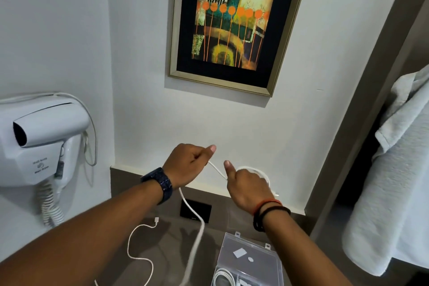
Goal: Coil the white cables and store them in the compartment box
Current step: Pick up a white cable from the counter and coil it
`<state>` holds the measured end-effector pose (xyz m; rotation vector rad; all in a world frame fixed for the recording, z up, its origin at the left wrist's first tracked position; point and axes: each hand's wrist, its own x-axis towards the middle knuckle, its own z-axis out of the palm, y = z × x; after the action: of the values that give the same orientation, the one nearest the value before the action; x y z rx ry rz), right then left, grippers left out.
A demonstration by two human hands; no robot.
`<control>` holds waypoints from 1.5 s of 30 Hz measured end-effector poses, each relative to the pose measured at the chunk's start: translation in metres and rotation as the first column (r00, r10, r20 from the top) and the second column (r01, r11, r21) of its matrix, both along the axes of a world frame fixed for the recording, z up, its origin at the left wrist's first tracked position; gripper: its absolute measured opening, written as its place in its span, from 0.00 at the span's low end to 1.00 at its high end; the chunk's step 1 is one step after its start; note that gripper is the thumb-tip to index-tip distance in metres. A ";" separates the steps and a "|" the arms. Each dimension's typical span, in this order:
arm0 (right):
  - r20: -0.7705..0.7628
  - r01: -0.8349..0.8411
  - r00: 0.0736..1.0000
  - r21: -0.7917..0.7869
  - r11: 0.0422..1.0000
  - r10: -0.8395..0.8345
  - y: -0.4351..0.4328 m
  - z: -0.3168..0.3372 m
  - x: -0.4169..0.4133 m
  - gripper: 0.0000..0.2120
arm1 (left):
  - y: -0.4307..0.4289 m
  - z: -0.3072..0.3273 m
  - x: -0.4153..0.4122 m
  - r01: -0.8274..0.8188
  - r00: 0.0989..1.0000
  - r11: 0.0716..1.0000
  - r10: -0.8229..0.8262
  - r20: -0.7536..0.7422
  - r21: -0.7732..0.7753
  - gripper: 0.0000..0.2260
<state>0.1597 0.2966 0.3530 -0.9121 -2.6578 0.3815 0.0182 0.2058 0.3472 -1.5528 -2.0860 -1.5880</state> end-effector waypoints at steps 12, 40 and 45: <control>-0.918 -0.848 0.224 -0.350 0.397 -0.328 -0.022 0.060 0.013 0.06 | 0.001 -0.033 0.020 0.177 0.966 0.977 -0.149 0.211 -0.121 0.25; -0.065 -0.173 0.980 0.201 0.964 0.189 0.003 0.014 0.028 0.25 | -0.030 -0.015 0.039 0.117 0.903 0.976 -0.182 -0.389 -0.185 0.15; -0.303 -0.547 0.833 -0.579 0.605 0.463 -0.021 0.002 0.040 0.31 | -0.047 0.004 0.016 0.178 0.835 0.976 -0.216 -0.507 -0.124 0.23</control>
<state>0.1993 0.2760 0.3548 -0.2036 -2.6342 1.5231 0.0344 0.1587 0.3510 -2.0005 -1.7398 -0.9788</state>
